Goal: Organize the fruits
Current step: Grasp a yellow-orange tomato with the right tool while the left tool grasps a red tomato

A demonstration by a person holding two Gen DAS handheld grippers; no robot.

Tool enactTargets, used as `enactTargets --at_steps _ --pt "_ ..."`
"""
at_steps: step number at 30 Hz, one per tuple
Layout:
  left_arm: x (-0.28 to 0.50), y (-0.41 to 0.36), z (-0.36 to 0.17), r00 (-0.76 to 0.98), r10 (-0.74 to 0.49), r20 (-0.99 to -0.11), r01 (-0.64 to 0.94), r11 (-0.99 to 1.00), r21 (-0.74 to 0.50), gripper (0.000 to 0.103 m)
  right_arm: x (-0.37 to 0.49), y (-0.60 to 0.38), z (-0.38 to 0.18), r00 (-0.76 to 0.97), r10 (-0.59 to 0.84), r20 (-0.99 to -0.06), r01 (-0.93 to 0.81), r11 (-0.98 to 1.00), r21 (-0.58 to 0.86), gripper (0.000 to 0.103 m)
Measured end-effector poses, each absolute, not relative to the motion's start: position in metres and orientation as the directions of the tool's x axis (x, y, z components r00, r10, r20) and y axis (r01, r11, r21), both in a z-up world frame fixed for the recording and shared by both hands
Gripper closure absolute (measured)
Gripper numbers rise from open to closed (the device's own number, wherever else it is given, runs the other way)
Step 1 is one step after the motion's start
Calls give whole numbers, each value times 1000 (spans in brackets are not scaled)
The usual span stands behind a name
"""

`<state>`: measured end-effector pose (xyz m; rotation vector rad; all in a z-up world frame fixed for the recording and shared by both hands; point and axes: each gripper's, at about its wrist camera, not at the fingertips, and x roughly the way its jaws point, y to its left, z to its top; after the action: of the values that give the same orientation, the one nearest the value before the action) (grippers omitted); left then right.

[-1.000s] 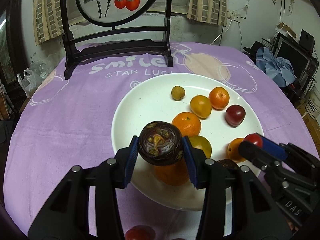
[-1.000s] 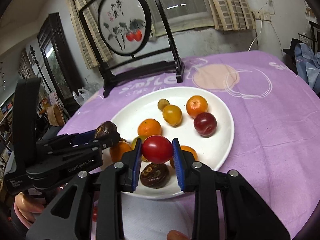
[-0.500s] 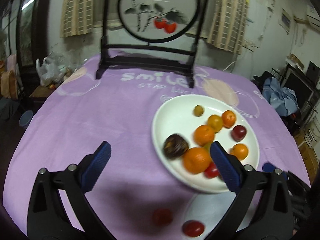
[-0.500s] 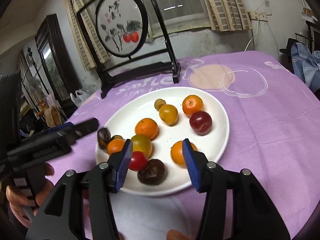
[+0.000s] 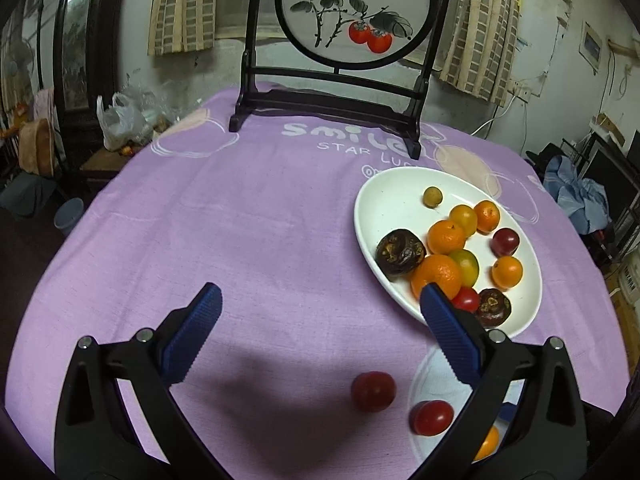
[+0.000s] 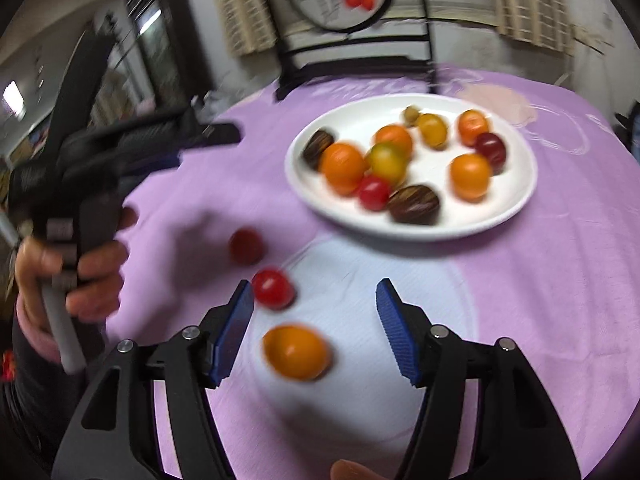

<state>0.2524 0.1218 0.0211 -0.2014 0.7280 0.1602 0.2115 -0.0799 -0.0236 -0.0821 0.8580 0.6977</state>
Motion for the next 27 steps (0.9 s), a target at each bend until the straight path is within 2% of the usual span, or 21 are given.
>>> enactTargets --at_steps 12,14,21,23,26,27 --pt "253 118 18 727 89 -681 -210 973 -98 2 199 -64 -37 428 466 -775 -640 761 105 40" --pt "253 119 18 726 89 -682 -212 972 -99 2 201 -66 -38 426 465 -776 -636 764 108 48" --pt "250 123 19 732 83 -676 -218 969 -116 2 206 -66 -42 416 453 -788 -627 771 112 55" --pt "248 122 19 733 50 -678 -191 972 -134 2 207 -66 -43 411 452 -792 -627 771 114 63" --pt "245 109 18 728 -64 -683 -70 983 -167 4 207 -68 -42 416 462 -783 -628 769 121 64" --pt "243 103 18 726 -92 -681 -29 986 -164 7 207 -71 -39 422 471 -774 -623 772 130 64"
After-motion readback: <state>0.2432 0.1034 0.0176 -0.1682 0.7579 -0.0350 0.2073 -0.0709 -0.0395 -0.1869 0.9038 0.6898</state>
